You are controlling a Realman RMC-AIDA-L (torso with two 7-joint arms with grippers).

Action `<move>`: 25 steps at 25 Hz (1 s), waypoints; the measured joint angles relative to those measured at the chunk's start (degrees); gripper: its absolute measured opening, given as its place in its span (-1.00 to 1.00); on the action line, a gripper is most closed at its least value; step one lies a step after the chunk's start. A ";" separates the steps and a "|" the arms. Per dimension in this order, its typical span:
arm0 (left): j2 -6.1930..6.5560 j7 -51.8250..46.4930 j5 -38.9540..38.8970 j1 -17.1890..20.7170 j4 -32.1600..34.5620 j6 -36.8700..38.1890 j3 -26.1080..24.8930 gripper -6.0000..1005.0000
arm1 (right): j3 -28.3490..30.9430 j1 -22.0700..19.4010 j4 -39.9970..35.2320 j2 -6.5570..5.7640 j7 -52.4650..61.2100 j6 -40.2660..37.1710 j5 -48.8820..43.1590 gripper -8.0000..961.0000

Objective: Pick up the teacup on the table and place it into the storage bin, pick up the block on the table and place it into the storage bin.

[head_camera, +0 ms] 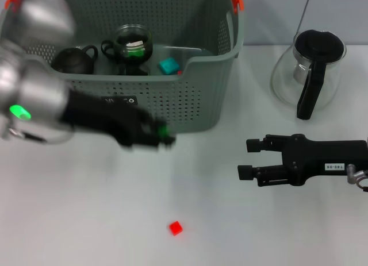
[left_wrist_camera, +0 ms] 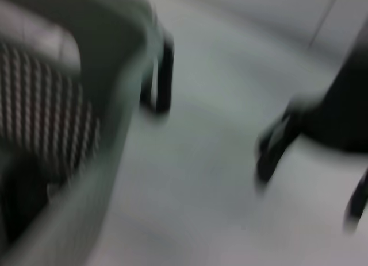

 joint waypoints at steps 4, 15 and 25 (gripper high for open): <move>3.71 -3.27 -10.87 -3.93 1.99 8.18 -13.02 -0.18 | 1.12 -0.09 0.00 -0.16 0.00 -0.81 -0.26 0.91; 6.24 -7.06 -4.70 -9.10 -1.12 -26.13 -6.89 -0.17 | 1.26 0.12 -0.14 -0.26 -0.20 -1.33 -0.36 0.91; 4.75 -7.82 -2.75 -7.85 3.22 -26.42 -3.98 0.32 | 1.31 -0.12 -0.19 -0.32 -0.27 -1.28 -0.37 0.91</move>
